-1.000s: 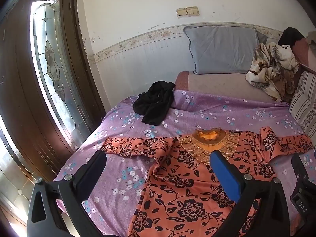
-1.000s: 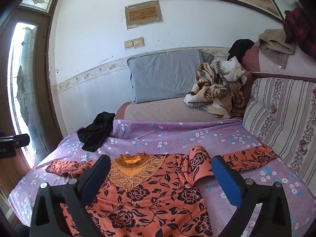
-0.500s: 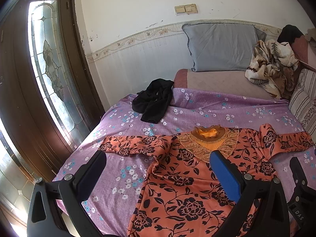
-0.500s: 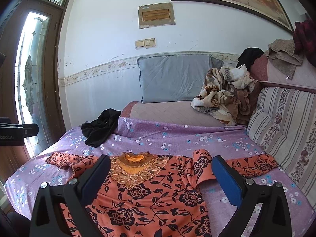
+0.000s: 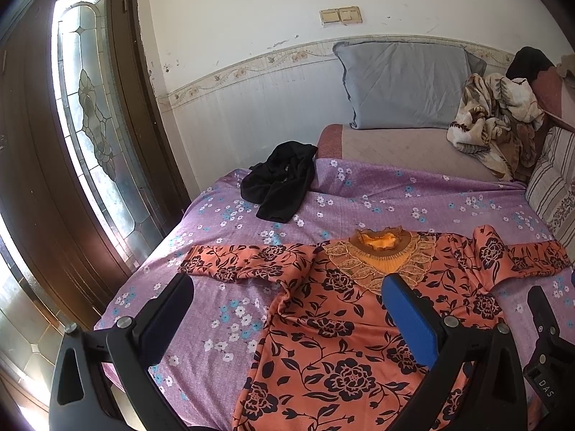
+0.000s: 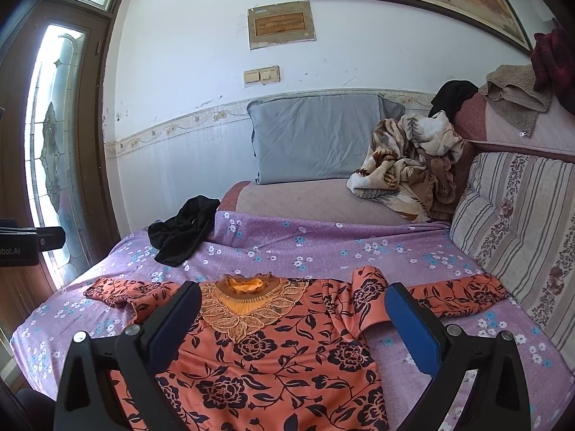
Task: Fold small clothes
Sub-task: 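Move both tools toward the orange dress lying flat on the bed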
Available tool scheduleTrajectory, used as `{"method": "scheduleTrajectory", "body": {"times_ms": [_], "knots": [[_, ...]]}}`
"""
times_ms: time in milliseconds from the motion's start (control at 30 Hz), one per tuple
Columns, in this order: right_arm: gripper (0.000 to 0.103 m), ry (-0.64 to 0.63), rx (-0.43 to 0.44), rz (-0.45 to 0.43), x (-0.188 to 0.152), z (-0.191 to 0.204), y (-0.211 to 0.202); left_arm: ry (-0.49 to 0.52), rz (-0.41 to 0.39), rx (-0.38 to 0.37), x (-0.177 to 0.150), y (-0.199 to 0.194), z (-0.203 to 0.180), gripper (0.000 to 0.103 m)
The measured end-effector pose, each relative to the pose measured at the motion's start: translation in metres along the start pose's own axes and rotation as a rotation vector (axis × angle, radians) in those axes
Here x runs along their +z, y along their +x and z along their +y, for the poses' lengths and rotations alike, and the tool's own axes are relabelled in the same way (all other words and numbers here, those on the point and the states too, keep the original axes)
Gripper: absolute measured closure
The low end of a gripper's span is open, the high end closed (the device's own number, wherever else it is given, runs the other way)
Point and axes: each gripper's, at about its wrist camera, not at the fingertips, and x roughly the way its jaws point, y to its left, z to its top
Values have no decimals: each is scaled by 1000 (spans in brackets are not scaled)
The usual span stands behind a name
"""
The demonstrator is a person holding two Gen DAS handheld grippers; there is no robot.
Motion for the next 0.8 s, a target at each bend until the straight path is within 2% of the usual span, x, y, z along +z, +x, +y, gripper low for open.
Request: {"method": "scheduleTrajectory", "body": {"times_ms": [300, 533, 733, 800], "knots": [[0, -2, -2, 14, -2, 1, 3, 5, 22, -13, -3, 12, -4, 0], [0, 3, -31, 42, 2, -3, 18, -3, 27, -42, -1, 39, -10, 0], [0, 146, -62, 120, 8, -48, 56, -25, 74, -78, -4, 86, -21, 0], [0, 213, -63, 175, 7, -77, 79, -26, 133, -111, -13, 116, -30, 0]]}}
